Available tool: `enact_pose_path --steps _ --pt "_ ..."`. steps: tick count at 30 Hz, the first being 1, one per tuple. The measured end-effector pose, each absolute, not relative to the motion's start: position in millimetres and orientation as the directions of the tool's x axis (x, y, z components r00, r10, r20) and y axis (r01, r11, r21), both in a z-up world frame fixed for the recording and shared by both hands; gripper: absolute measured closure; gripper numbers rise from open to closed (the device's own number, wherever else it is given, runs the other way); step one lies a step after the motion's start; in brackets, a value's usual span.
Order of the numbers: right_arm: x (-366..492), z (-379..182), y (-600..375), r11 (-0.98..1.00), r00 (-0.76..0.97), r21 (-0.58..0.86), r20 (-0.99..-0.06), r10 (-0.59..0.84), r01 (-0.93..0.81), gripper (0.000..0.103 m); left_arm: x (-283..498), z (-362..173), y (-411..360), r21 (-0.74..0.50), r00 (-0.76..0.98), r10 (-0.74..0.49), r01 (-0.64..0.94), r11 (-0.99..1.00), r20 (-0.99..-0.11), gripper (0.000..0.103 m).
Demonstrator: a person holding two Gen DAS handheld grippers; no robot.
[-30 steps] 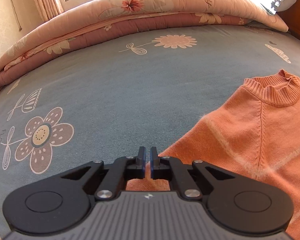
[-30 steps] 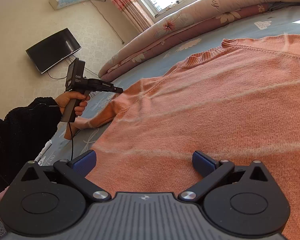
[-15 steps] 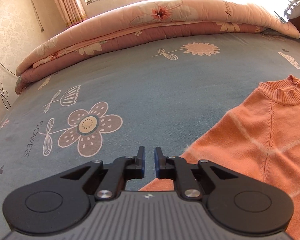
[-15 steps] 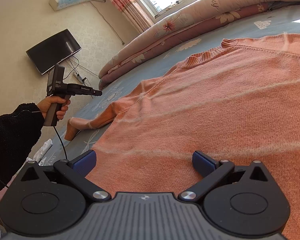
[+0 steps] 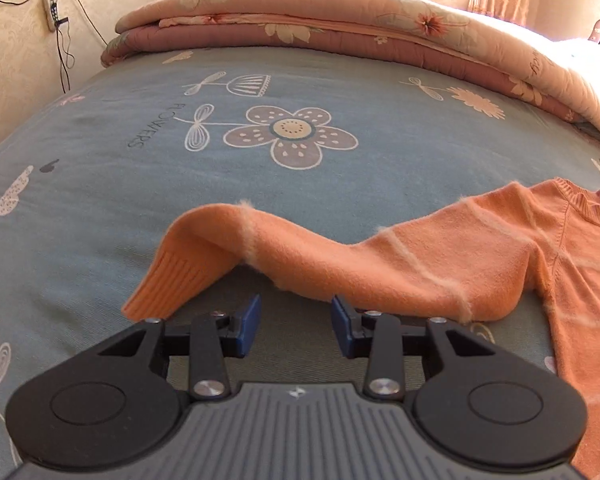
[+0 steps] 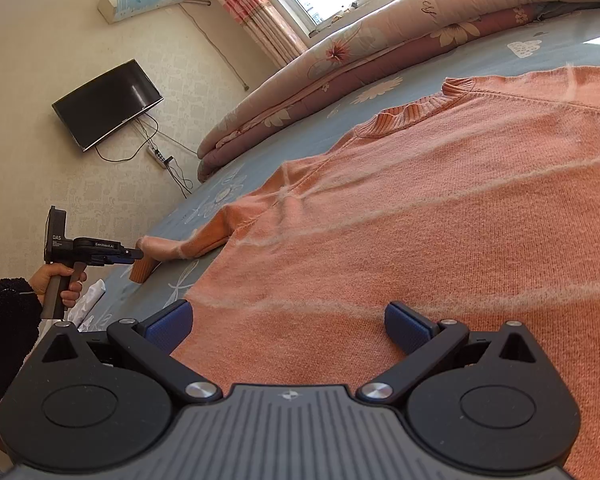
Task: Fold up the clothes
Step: 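Lower the open left gripper onto the ribbed cuff of that sleeve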
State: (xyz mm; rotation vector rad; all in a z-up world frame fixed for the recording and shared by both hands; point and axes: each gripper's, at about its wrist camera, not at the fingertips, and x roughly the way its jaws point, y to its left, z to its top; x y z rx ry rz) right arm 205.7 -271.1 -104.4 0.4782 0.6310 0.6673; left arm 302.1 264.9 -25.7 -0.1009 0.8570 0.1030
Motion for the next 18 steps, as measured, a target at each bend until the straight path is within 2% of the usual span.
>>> enact_pose_path --steps 6,12,18 --pt "206.4 -105.4 -272.7 0.686 0.614 0.598 -0.372 0.696 -0.416 0.0 355.3 -34.8 251.7 -0.049 0.669 0.068 -0.156 0.987 -0.74 0.062" --pt "206.5 -105.5 -273.4 0.682 0.613 0.601 -0.369 0.698 -0.416 0.0 412.8 -50.3 250.5 0.021 0.639 0.153 -0.209 0.978 -0.754 0.06" --pt "207.0 -105.7 -274.0 0.678 0.613 0.607 -0.364 0.701 -0.415 0.0 399.5 -38.5 263.0 -0.006 0.67 0.176 -0.26 0.966 -0.721 0.06"
